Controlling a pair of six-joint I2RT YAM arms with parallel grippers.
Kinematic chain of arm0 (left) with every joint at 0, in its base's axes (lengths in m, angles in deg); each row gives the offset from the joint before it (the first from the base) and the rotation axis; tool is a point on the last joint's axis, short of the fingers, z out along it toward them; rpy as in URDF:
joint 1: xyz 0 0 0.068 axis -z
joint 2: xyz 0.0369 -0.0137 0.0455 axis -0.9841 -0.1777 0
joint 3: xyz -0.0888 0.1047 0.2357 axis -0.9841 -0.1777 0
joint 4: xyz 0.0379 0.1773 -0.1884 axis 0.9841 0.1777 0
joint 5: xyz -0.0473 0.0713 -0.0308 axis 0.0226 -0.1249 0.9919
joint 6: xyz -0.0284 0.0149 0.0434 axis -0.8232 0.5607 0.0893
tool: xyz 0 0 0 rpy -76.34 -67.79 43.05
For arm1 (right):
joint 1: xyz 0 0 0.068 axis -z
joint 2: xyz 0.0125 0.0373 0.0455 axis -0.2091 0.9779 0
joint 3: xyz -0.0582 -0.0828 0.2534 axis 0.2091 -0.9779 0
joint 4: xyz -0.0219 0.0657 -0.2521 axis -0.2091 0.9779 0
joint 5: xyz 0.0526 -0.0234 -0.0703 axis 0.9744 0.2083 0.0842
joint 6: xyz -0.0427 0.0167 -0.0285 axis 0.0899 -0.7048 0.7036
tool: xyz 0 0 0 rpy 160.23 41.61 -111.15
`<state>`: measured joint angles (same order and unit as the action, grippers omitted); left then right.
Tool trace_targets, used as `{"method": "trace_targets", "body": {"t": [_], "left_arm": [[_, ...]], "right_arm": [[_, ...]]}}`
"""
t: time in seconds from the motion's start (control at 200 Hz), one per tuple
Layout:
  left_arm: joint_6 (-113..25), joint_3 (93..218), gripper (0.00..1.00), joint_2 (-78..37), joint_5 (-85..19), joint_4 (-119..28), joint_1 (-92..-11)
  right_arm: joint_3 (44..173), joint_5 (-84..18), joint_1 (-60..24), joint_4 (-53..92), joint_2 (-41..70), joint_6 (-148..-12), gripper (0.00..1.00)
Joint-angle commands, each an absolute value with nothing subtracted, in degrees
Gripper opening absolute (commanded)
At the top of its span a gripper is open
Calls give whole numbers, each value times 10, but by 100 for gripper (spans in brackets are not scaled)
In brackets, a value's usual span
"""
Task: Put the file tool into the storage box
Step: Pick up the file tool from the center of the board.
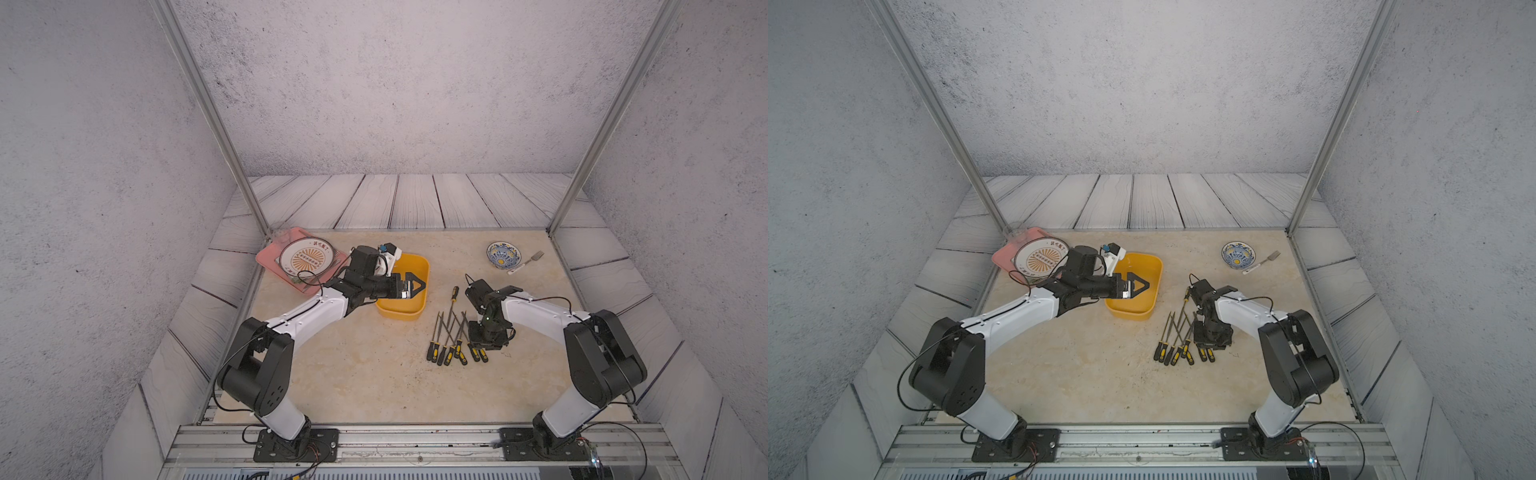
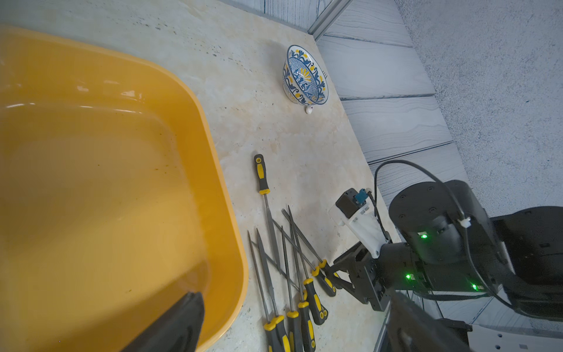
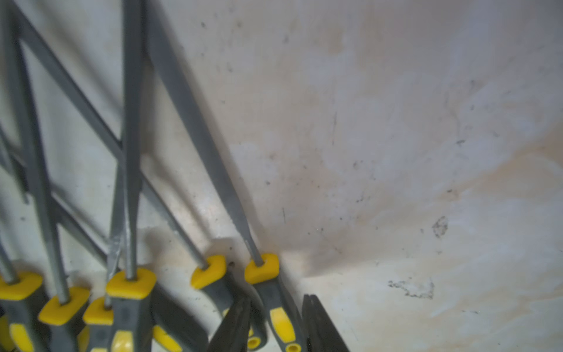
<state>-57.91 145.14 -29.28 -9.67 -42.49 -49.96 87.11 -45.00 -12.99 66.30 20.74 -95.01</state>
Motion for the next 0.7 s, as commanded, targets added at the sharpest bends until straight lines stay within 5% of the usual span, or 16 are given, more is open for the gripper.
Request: {"method": "trace_targets", "body": {"t": [0.0,0.185,0.35,0.691], "left_arm": [[-577,1444,99,-288,-89,-438,-496],[-576,1446,99,-286,-92,-434,-496],[-577,1450,98,-292,-90,-433,-496],[-576,1468,99,-303,-58,-428,-485]], "right_arm": [[852,-450,-130,660,216,-971,34],[826,-450,-134,652,217,-981,30],[835,-455,-135,647,209,-977,0],[884,-300,-135,517,100,-990,0]]}}
